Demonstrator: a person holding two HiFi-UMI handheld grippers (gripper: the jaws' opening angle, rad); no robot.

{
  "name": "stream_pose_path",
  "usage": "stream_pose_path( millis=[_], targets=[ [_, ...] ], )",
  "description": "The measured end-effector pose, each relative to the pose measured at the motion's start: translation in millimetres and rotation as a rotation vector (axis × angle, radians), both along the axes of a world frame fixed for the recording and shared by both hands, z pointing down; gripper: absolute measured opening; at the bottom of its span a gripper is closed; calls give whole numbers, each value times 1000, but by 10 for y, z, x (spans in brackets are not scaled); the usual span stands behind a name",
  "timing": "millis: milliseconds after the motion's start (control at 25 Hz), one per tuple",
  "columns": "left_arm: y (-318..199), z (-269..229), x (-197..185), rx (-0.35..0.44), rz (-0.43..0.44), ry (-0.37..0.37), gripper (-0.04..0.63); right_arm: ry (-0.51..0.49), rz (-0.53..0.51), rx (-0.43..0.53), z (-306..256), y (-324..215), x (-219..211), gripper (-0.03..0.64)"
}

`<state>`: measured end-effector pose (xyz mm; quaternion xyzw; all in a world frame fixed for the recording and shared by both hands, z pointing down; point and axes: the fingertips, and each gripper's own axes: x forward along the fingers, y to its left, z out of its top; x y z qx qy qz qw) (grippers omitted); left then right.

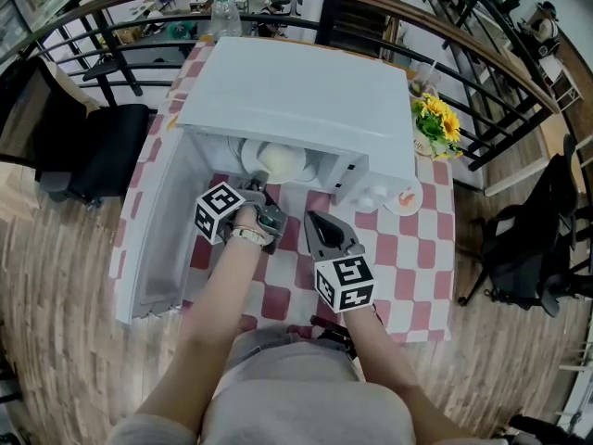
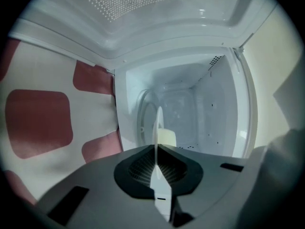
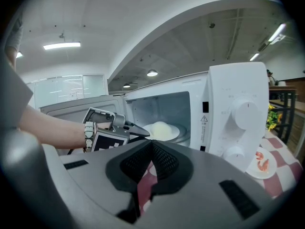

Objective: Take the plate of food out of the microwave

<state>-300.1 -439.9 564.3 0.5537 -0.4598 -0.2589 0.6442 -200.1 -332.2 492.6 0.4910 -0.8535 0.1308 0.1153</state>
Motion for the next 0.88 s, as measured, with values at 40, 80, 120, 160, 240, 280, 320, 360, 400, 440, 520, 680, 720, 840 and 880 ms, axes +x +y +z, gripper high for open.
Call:
stream_pose_path(
  millis=[40,80,120,160,240,280,320,360,400,440,520,680,720,840,880],
  targets=[
    [10,-32,4,10,-4,2,15,-2,-3,5,-19,9,3,23],
    [20,-62,6,21,-8,2,15,-3,-6,11,-38,20,3,23],
    [33,-89,7,32,-12,1,15,-3,-9,16,-54,32,4,23],
    [48,-112,8,42,-14,-3,15,-1,-12,22,-70,46,6,23],
    [89,-148,15,54,-17,-7,15,1,-18,32,-104,76,16,23],
    [112,-164,18,59,-21,-8,15,1,-21,38,-123,90,22,23],
    [136,-184,20,65,-27,-7,15,1,-24,43,-141,103,30,23],
    [158,-206,21,71,-34,-5,15,0,-27,48,-160,114,38,23],
    [180,-228,22,78,-43,-3,15,-1,-30,54,-179,123,46,23],
    [200,-247,21,84,-52,0,15,-2,-33,60,-200,132,55,23],
    [243,-280,20,92,-68,3,15,-4,-36,73,-244,148,77,23],
    [338,-339,37,100,-92,8,15,-12,-47,93,-324,193,108,23],
    [364,-348,41,99,-98,9,15,-13,-53,98,-339,211,112,23],
    [437,-382,53,101,-112,2,15,-11,-72,106,-385,259,127,23],
    [462,-399,59,102,-115,0,15,-11,-79,109,-401,270,132,23]
  ],
)
